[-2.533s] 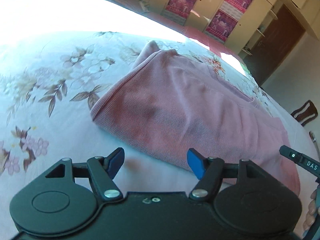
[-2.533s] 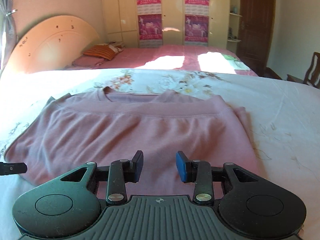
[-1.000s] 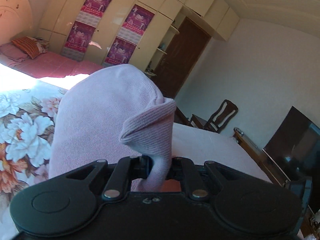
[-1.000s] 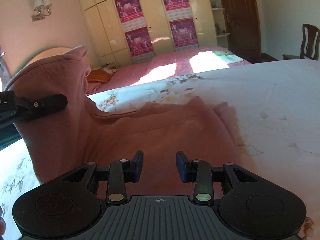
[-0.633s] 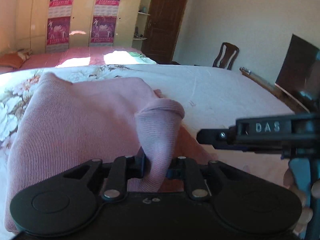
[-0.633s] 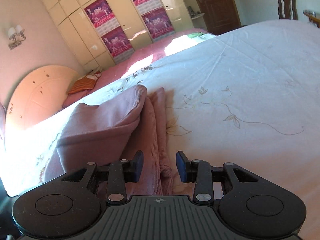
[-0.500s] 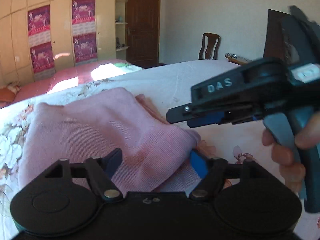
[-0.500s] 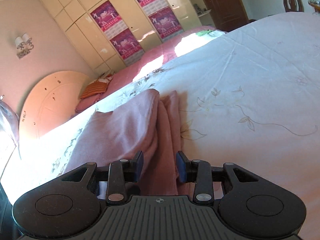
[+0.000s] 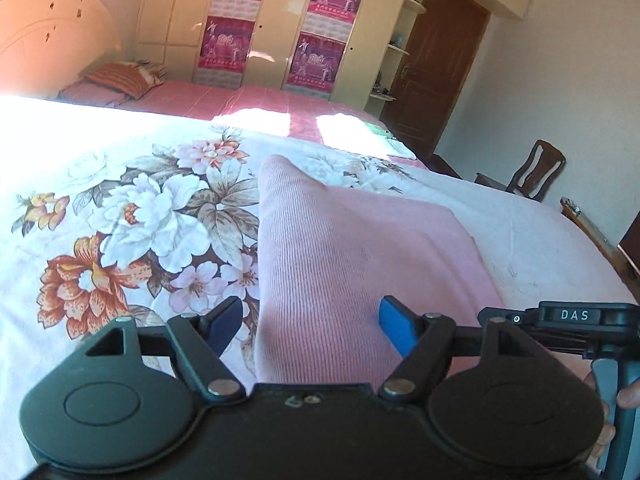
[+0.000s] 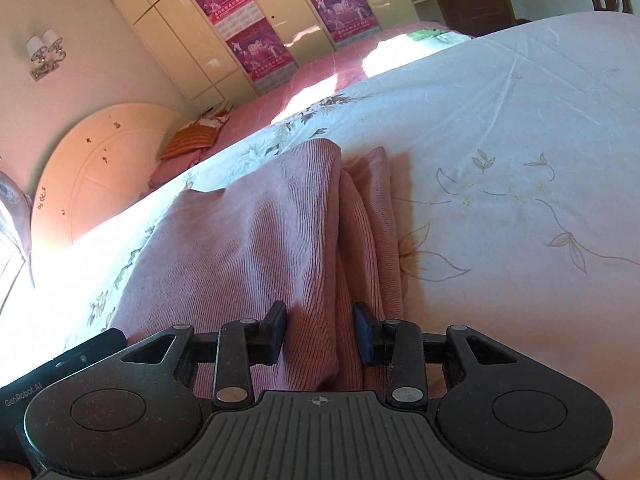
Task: Fold small clothes
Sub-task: 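Press the folded stack flat with both open grippers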
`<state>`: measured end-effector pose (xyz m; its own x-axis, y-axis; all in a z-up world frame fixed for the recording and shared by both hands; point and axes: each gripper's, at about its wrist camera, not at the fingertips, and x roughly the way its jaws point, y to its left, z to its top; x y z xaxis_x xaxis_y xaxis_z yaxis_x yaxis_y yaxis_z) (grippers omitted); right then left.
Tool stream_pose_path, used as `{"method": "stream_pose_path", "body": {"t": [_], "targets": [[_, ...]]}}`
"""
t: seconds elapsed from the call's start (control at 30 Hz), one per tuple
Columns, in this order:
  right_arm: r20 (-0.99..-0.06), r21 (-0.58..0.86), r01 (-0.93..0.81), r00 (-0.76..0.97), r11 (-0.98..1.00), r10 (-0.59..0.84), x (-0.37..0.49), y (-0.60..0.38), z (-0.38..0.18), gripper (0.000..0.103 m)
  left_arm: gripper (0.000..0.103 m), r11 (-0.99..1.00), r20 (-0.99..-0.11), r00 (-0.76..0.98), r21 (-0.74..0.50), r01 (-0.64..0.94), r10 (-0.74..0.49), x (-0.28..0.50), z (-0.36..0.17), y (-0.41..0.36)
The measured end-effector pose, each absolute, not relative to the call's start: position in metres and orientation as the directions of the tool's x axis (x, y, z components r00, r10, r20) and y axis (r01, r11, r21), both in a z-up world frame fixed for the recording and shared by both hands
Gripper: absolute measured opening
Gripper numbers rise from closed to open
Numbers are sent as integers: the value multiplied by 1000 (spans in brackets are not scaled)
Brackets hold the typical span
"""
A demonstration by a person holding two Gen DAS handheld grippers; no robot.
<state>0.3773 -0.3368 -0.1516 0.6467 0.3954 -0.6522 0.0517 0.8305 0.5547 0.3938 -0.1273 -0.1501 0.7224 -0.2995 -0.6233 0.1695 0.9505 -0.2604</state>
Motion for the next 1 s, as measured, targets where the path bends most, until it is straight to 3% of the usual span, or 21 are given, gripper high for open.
{"method": "stream_pose_path", "body": {"t": [0.1, 0.13, 0.4, 0.6, 0.7, 0.77, 1.0], "targets": [[-651, 577, 44, 628, 816, 426, 386, -335, -152, 32, 75, 951, -622, 724, -256, 171, -298, 393, -151, -124], [-649, 587, 31, 616, 809, 447, 387, -334, -151, 9, 75, 950, -623, 722, -259, 172, -301, 390, -153, -123], [-600, 510, -17, 709, 860, 370, 354, -349, -111, 8, 74, 931, -595, 718, -280, 236, -361, 385, -143, -136], [-697, 419, 44, 656, 907, 290, 341, -348, -148, 8, 75, 948, -620, 718, -167, 272, -316, 374, -157, -157], [-698, 397, 56, 666, 916, 262, 339, -343, -145, 14, 74, 949, -624, 721, -115, 295, -300, 372, -156, -160], [-695, 417, 69, 667, 906, 269, 338, -347, -139, 29, 73, 946, -630, 708, -154, 287, -317, 375, -149, -153], [-658, 431, 96, 713, 897, 240, 370, -357, -115, 29, 73, 931, -576, 732, -212, 298, -365, 392, -119, -144]]}}
